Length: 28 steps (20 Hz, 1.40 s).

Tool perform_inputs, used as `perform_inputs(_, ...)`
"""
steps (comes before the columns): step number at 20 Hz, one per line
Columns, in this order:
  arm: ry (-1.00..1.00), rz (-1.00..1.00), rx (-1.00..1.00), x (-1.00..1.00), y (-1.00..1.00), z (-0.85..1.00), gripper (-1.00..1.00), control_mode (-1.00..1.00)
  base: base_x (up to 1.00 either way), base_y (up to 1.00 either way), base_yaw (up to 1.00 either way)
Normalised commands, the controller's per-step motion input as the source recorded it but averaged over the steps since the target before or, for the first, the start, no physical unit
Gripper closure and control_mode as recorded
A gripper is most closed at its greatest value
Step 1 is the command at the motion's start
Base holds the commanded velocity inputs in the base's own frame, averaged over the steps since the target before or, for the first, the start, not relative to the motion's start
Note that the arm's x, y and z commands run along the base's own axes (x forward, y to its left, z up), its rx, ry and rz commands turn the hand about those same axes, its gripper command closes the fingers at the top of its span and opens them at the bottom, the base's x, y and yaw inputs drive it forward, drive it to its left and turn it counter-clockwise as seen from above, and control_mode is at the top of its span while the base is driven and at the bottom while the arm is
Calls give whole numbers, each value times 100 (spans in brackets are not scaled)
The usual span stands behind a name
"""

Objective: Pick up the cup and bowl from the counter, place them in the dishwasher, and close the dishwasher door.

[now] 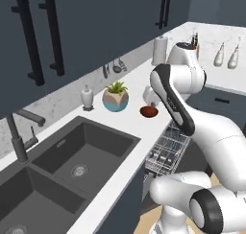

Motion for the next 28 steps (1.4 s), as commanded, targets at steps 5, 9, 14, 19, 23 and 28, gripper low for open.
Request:
perform_inputs(5, 0, 0, 0, 0, 0, 0, -100, 100, 22, 46, -37)
perform_inputs(9, 0, 0, 0, 0, 0, 0, -100, 100, 16, 34, -27)
perform_inputs(14, 0, 0, 0, 0, 0, 0, -100, 100, 20, 10, -9)
perform_inputs(19, 0, 3, 3, 32, -2, -2, -100, -100, 18, 0, 0)
perform_inputs(23, 7, 4, 8, 91, -18, -9, -100, -100, 0, 0, 0)
perform_inputs(28, 9, 0, 6, 100, -32, -37, -100, -100, 0, 0, 0)
